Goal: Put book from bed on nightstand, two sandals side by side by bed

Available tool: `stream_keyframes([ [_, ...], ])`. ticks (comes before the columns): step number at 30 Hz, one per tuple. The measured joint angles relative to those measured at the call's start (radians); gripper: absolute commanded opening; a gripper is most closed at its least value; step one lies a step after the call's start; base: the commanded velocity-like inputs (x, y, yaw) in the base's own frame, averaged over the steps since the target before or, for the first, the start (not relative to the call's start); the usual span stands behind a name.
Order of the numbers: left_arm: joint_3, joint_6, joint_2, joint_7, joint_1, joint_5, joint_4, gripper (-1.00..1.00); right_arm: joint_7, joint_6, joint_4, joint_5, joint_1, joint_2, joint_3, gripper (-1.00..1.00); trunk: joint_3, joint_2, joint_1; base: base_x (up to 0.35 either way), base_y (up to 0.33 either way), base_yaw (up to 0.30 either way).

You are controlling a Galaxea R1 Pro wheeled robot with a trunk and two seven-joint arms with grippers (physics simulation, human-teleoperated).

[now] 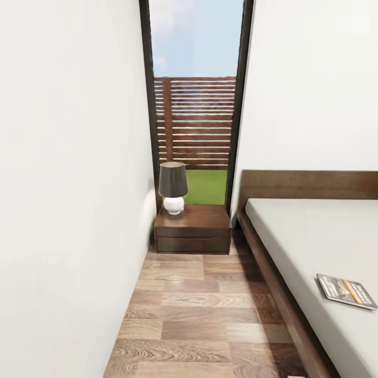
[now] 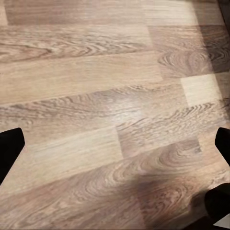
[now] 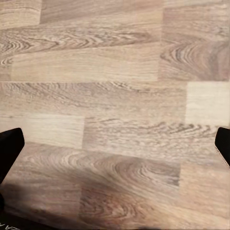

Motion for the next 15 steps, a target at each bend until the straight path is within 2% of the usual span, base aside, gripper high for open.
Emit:
stream_keyframes([
  [8,0.0,0.0,0.0,0.0,0.0,0.0,0.0,1.0,0.0,0.0,0.0,-0.001,0.0,0.0,0.0,1.0,0.0,0.0,0.0,0.139,0.0,0.0],
  [15,0.0,0.0,0.0,0.0,0.0,0.0,-0.001,1.0,0.0,0.0,0.0,-0.001,0.0,0.0,0.0,1.0,0.0,0.0,0.0,0.279,0.0,0.0],
])
